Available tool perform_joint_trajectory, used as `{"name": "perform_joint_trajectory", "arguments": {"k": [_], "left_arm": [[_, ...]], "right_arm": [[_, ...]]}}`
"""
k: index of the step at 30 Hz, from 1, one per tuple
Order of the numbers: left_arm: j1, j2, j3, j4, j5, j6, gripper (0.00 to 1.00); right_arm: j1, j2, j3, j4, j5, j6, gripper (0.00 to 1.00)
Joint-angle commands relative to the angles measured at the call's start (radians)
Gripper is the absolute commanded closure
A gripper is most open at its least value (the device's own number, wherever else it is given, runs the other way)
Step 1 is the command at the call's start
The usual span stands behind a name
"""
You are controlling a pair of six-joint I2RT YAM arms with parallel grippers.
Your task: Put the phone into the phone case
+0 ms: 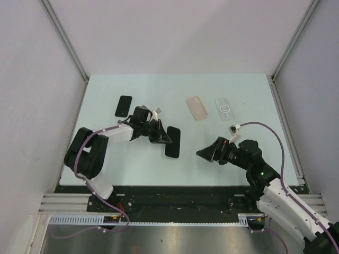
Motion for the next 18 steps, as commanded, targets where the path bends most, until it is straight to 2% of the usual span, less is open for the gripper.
{"name": "perform_joint_trajectory", "arguments": {"k": [1,2,8,10,13,14,16,17,18], "left_arm": [[0.029,0.051,0.084,-0.018,0.042,0.042,1.00],[0.031,0.059,0.090,-0.026,0.036,0.044,1.00],[0.054,0.093,0.115,-0.106,-0.040,0.068,0.80],[0.062,0.100,0.116,-0.115,-0.045,0.068,0.77],[0.072,0.099,0.118,-0.144,-0.059,0.070,0.65],[0.077,0.096,0.122,-0.152,-0.069,0.073,0.56],[0.088,0.073,0.129,-0.188,-0.088,0.077,0.45],[0.089,0.059,0.135,-0.198,-0.108,0.086,0.32],[0.094,0.030,0.136,-0.208,-0.120,0.093,0.26]], "right_arm": [[-0.017,-0.016,0.054,-0.116,0.039,-0.048,0.00],[-0.020,-0.014,0.057,-0.145,0.053,-0.050,0.00],[-0.065,0.003,0.089,-0.222,0.082,-0.073,0.00],[-0.077,0.012,0.098,-0.230,0.073,-0.074,0.00],[-0.099,0.029,0.120,-0.253,0.073,-0.083,0.00],[-0.105,0.032,0.138,-0.274,0.081,-0.094,0.00],[-0.115,0.044,0.159,-0.305,0.116,-0.108,0.00],[-0.119,0.058,0.190,-0.344,0.140,-0.120,0.00],[-0.119,0.068,0.207,-0.371,0.170,-0.148,0.01]]}}
